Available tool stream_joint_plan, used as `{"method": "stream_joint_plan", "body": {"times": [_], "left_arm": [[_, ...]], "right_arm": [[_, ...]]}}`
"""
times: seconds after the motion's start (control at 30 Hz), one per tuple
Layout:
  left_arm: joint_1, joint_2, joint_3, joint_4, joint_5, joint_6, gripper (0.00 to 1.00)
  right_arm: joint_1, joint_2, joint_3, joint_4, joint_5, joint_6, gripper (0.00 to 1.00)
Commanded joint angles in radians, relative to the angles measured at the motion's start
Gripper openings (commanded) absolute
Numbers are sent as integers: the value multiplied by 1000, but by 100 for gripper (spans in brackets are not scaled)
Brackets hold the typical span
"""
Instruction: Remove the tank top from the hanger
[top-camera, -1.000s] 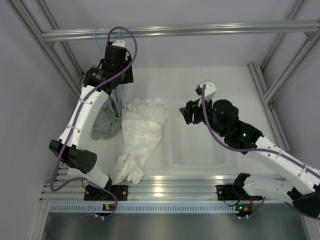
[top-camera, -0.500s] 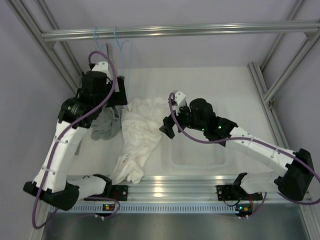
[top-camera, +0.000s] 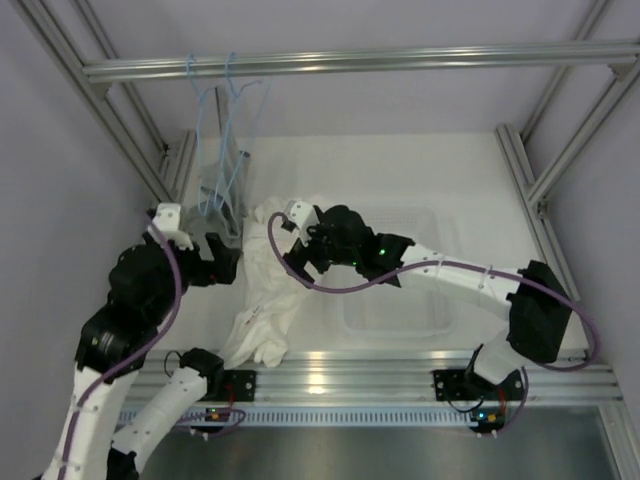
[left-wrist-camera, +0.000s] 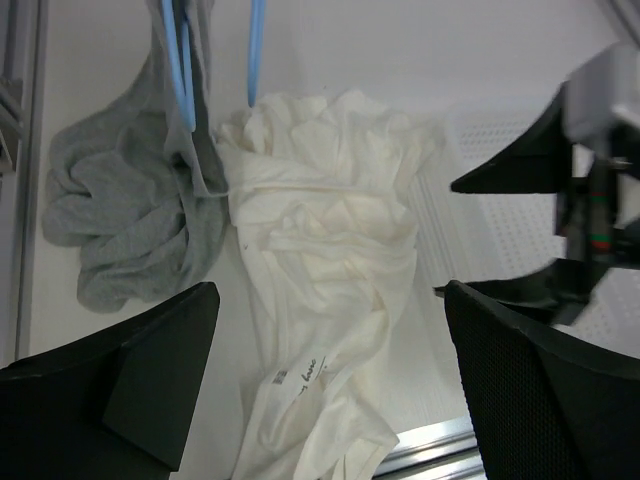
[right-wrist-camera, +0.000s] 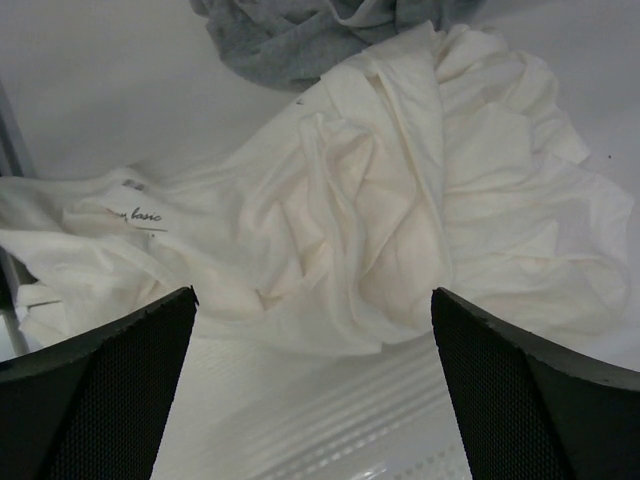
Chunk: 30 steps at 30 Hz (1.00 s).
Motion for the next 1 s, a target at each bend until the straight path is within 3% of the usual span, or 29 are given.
{"method": "stream_joint_plan", "body": {"times": [0.0, 0.2, 0.33, 0.5, 0.73, 0.97], "left_arm": [[-1, -140, -40, 158, 28, 40, 99], [-1, -282, -84, 173, -96, 31, 99], [0, -331, -144, 189, -149, 18, 99], [0, -372, -242, 221, -152, -19, 99], [-1, -388, -267, 246, -161, -22, 99], [-1, -389, -271, 244, -129, -16, 99]], "right_arm": [[35, 87, 105, 11, 117, -56, 99], [53, 261, 234, -11, 162, -87, 99], [53, 382, 358, -112, 171, -95, 99], [52, 523, 441, -186, 165, -79, 99], [52, 631, 467, -177, 195, -9, 99], [47, 746, 544, -287, 59, 33, 99]]}}
